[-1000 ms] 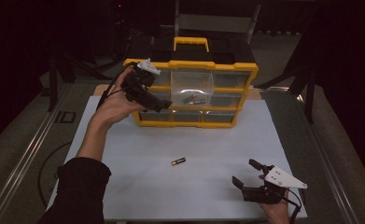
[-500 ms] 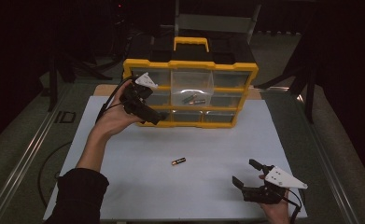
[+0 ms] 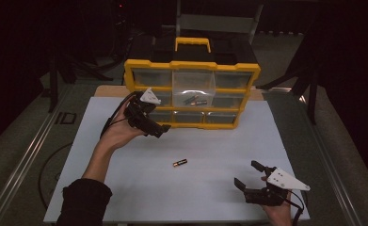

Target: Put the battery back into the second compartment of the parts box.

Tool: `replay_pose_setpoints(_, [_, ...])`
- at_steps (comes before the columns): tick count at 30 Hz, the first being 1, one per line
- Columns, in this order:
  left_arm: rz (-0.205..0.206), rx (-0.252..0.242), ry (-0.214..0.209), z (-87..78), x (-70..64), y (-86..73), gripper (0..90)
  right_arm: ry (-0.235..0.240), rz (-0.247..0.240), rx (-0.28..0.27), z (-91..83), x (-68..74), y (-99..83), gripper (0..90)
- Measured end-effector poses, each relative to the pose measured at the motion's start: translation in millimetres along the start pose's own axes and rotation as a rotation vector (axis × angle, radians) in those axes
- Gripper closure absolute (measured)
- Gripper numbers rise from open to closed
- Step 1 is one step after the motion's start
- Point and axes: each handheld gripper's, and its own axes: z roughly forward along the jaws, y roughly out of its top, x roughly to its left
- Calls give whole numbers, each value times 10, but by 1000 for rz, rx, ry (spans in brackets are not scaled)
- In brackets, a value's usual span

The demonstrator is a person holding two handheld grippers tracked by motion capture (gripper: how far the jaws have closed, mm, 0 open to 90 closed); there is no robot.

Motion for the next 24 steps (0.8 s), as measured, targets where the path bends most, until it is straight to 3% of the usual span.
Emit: replay_pose_setpoints(24, [25, 85, -24, 529, -278, -359, 10, -4, 0, 0, -4, -1, -1, 87])
